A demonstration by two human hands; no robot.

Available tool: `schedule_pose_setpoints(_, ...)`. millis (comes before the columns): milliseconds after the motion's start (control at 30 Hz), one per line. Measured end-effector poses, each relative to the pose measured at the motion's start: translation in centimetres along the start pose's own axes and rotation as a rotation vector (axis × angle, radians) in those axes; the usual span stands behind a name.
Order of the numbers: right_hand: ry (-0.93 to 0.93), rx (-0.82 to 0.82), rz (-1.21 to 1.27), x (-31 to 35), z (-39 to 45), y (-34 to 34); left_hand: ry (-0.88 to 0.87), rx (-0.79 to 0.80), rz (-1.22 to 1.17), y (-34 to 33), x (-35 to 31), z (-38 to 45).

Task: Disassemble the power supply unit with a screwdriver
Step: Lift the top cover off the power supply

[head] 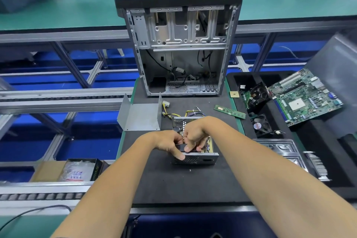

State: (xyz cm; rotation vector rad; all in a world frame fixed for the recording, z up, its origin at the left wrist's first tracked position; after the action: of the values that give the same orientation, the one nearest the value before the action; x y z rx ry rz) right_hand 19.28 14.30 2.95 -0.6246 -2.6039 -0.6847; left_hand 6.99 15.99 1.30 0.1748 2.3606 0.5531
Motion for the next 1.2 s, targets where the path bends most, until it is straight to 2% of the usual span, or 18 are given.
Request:
schedule_pose_setpoints(300,0.052,0.081,0.021,0.3,-1.5,0.6,-0.022,-0.088,0.050,0.6,-0.8,-0.7)
schedule_pose_setpoints(467,0.070,0.031,0.036,-0.1,-2.4,1.4,-0.099,-0.168,-0.103,1.5,-1.4,-1.2)
schedule_pose_setpoints(633,0.177,-0.150,0.046,0.8,-3.8,3.5,-0.161,-0.319,-0.402,2.8,-0.9,-1.9)
schedule_pose_setpoints(800,0.308,-0.343,0.235,1.4,-4.6,5.5,-0.219,-0.484,-0.755,4.1,-0.5,-2.7)
schedule_pose_setpoints(1000,0.408,-0.587,0.382,2.5,-4.0,7.2,-0.193,-0.750,-0.997,5.3,0.3,-2.7)
schedule_pose_setpoints(1100,0.364,-0.676,0.359,3.4,-3.4,8.0,-0.161,-0.870,-0.952,5.9,0.5,-3.2)
schedule_pose_setpoints(1200,0.355,-0.716,0.306,4.9,-2.8,8.6,-0.201,-0.884,-0.593,6.9,0.2,-4.7)
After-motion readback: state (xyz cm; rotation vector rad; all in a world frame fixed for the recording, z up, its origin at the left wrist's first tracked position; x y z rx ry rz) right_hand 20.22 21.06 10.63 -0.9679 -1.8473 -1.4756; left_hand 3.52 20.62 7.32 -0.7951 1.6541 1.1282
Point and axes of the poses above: each hand's wrist, its own z-axis towards the middle knuckle, its own y-axis out of the back of the hand, x = y × z, the point moved 4 cm from there along z, towards the middle knuckle, and after that the axes turned 2 degrees about x, right-handed, at the moved point
